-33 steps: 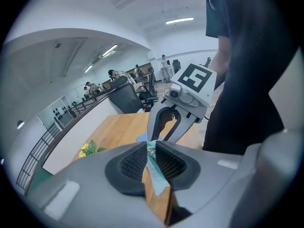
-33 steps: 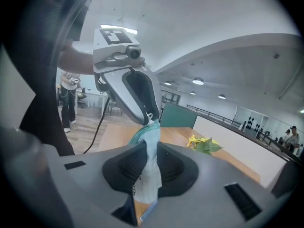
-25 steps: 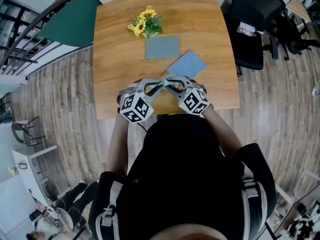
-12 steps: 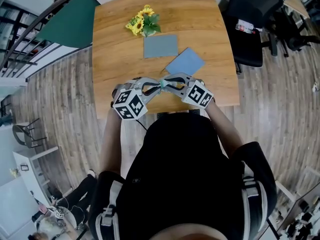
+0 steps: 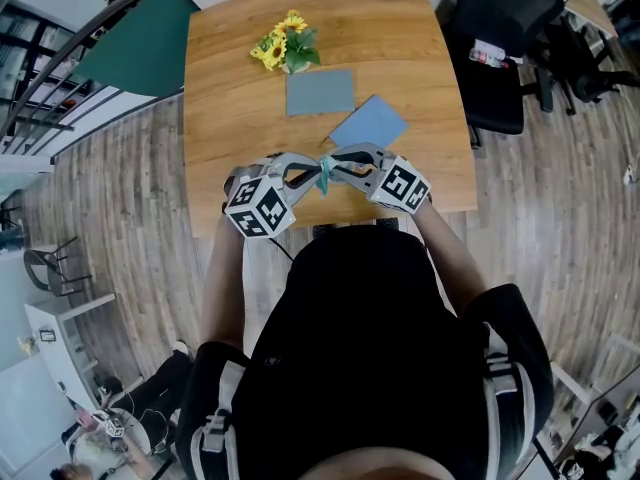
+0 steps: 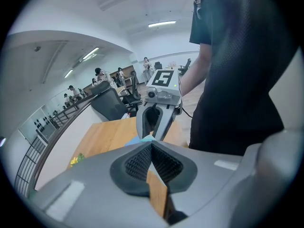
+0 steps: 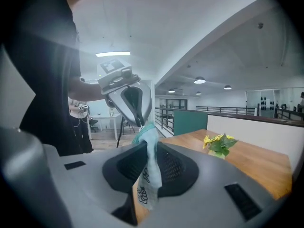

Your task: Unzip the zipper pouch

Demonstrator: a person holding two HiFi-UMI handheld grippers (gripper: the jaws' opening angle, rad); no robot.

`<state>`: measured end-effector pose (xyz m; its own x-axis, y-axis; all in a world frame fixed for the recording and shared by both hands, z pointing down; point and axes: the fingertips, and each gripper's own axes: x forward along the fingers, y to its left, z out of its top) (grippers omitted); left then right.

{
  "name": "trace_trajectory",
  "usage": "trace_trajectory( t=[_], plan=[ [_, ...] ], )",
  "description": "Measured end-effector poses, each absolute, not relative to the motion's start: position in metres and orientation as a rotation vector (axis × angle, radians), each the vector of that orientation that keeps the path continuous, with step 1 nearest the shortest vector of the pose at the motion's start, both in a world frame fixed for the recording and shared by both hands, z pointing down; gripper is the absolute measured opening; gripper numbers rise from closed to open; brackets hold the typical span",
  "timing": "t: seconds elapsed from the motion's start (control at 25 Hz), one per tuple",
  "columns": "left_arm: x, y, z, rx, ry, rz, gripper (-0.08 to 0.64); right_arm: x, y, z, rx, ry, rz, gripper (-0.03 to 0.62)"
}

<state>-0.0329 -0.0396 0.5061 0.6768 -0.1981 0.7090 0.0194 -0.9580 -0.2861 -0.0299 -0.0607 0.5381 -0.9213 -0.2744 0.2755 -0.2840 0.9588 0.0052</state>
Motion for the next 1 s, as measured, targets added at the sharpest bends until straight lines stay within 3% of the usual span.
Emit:
trace_trajectory(
  t=[0.16,0.28,0.56,0.8,1.0],
  plan=[
    [-0.029,-0.039,0.501,-2.614,0.128,-1.132,0.002,-0.032,-0.054,0.535,0.302,-2.837,0.017,0.082],
    [-0.027,-0.035,0.501,-2.602,0.090,-1.139,0.002,-0.033,-0.045,0.532,0.180,-2.846,0.053,0.173],
    [-0.022,-0.021,0.503,-2.600,0.003,-1.140,0.002,-0.037,-0.036,0.528,-0.086,-2.792,0.053,0.233],
    [-0.020,-0.021,0.503,-2.615,0.003,-1.134,0.002,-0.041,-0.029,0.532,-0.215,-2.771,0.128,0.081],
    [-0.019,-0.029,0.497,-2.650,0.059,-1.089,0.002,-0.036,-0.040,0.525,-0.165,-2.857,0.225,0.048]
  ],
)
